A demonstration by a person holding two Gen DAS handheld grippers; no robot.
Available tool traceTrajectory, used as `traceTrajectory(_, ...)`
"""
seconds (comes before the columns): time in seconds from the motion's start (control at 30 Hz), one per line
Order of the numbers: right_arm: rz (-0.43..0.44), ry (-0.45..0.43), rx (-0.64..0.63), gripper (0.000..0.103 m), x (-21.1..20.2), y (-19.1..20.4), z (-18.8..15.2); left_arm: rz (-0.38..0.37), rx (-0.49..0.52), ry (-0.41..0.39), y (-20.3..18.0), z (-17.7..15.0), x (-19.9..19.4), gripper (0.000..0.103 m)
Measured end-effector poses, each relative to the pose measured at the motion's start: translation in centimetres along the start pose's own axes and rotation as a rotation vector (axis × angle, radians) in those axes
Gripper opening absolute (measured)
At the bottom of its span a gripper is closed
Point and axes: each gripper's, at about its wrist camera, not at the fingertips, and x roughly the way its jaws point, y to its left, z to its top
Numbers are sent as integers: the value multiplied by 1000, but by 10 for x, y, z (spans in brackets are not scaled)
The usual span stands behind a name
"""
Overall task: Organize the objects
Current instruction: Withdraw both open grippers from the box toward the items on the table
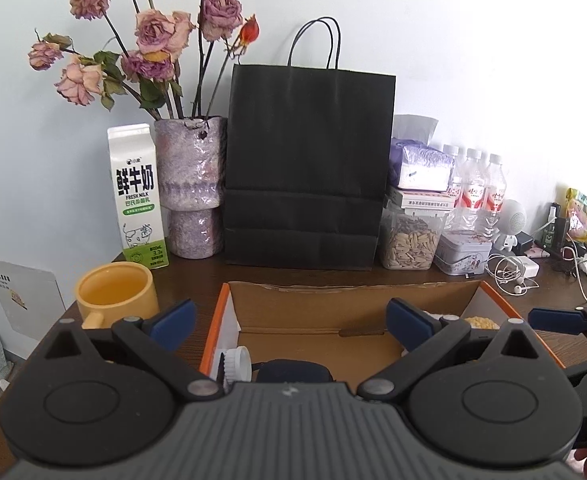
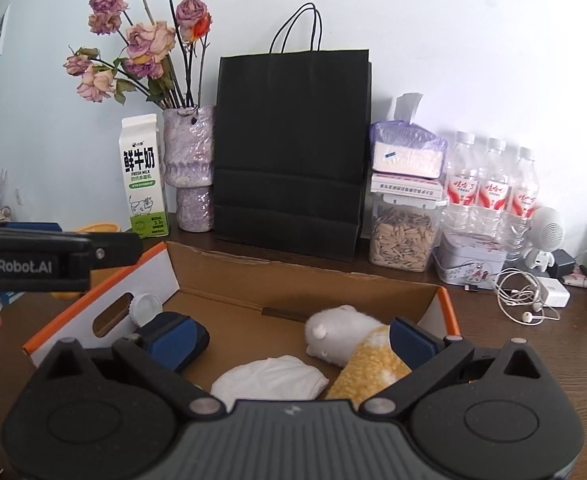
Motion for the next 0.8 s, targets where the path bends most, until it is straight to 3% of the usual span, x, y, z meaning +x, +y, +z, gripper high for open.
traceTrajectory(0.4, -24, -25, -10, 103, -67, 13, -15, 19, 17, -20, 10, -10, -67, 103)
traceTrajectory(0.8, -2, 14, -30, 103, -123, 29, -57, 38, 28, 24, 25, -49, -121, 103)
